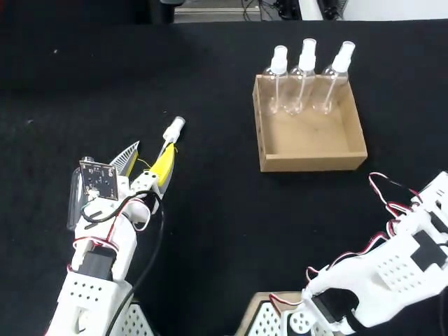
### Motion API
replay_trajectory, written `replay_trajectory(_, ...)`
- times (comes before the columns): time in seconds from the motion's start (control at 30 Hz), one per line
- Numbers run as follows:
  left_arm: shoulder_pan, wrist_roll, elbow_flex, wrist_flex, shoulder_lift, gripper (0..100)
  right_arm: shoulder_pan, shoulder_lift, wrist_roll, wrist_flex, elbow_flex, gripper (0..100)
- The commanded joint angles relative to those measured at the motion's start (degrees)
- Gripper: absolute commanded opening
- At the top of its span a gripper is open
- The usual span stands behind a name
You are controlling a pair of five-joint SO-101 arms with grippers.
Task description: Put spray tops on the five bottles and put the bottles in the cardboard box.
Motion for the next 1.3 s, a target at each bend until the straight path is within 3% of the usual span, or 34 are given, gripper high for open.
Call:
replay_trajectory(0.0,-0.04,-0.35,1.19,0.26,-0.09,23,0.97,-3.56,-0.26,0.88,-2.59,6.4)
replay_trajectory(0.27,-0.04,-0.35,1.19,0.26,-0.09,23,0.44,-3.56,0.09,2.02,-2.59,8.5)
replay_trajectory(0.53,-0.13,-0.35,1.19,0.26,-0.09,23,0.53,-3.56,-0.26,15.30,-9.80,8.5)
replay_trajectory(0.8,-0.13,-0.35,1.19,0.26,-0.09,23,0.44,-3.47,-0.26,15.21,-9.10,9.3)
replay_trajectory(1.07,-0.13,-0.35,1.19,0.26,-0.09,23,-1.23,-3.47,-0.18,15.21,-8.57,26.9)
replay_trajectory(1.27,-0.13,-0.35,1.19,0.26,-0.09,23,-1.23,-3.56,-0.18,15.21,-8.84,28.6)
